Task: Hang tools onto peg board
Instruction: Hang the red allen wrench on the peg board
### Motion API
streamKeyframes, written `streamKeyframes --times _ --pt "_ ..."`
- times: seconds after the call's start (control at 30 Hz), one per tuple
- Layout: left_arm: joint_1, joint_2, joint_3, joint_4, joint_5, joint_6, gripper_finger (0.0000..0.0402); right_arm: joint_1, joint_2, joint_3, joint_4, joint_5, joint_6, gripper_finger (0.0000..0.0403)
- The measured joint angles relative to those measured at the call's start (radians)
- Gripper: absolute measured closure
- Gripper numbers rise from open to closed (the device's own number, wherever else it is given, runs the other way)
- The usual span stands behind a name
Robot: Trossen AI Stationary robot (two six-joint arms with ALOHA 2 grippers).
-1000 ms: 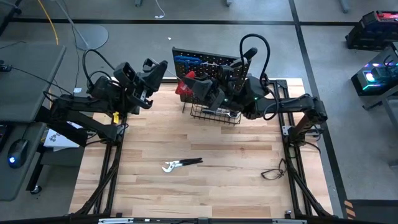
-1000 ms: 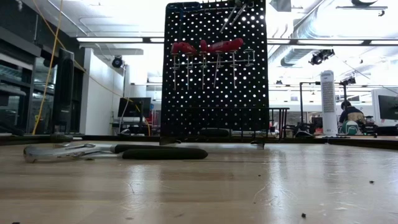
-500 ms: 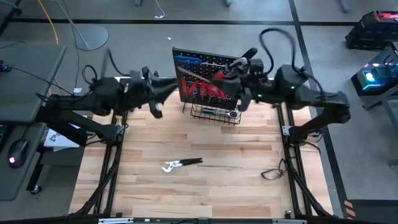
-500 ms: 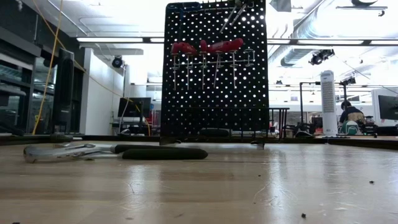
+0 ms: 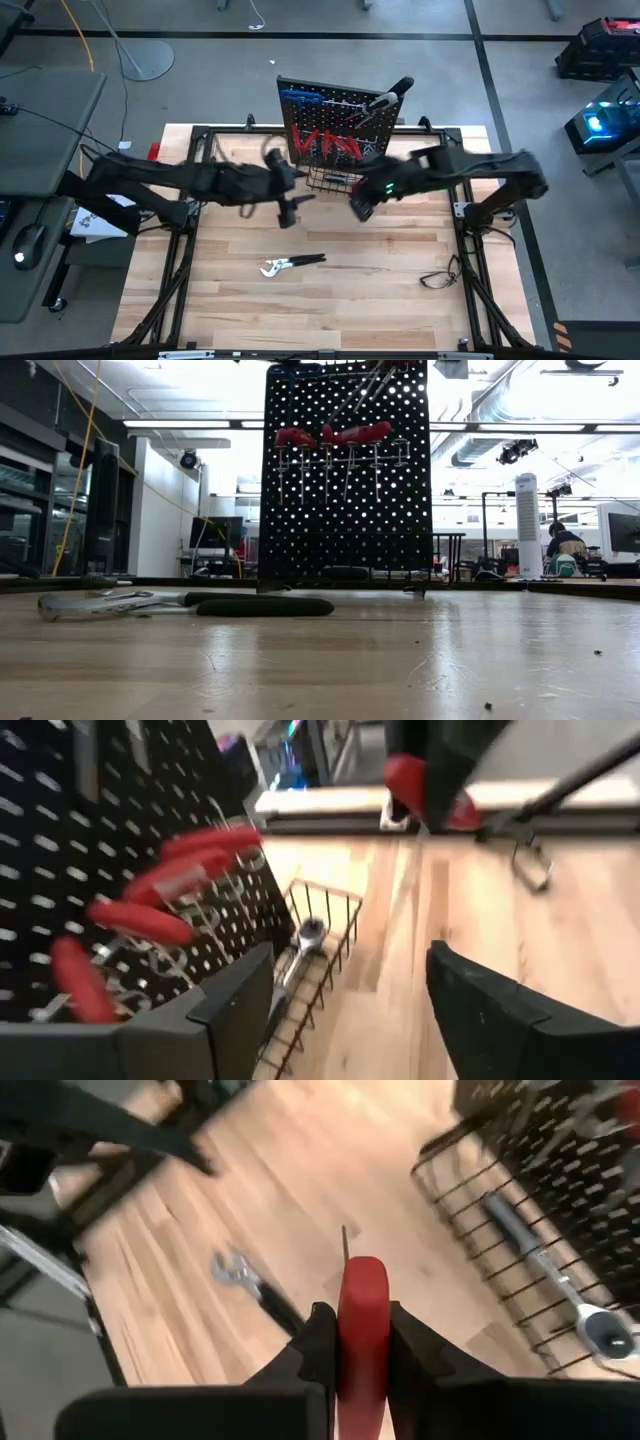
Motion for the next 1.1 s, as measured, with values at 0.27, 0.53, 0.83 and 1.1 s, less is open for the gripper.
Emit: streamKeyframes --times 0.27,0.53,0.83,1.1 --pt "-0.001 0.165 0.000 -0.012 0.090 -0.019 0.0158 0.005 0.108 0.000 0.073 -0.059 -0.066 0.0366" --pt "0.005 0.225 0.000 0.120 0.178 -0.045 0.0160 0.003 0.108 0.000 0.103 -0.065 -0.076 0.0366" --pt "0.005 0.265 0.000 0.156 0.240 -0.044 0.0334 0.003 0.108 0.000 0.110 -0.080 -0.073 0.0366" --pt "0.012 0.273 0.000 0.153 0.230 -0.083 0.0400 0.003 0.109 0.000 0.119 -0.094 -0.065 0.0364"
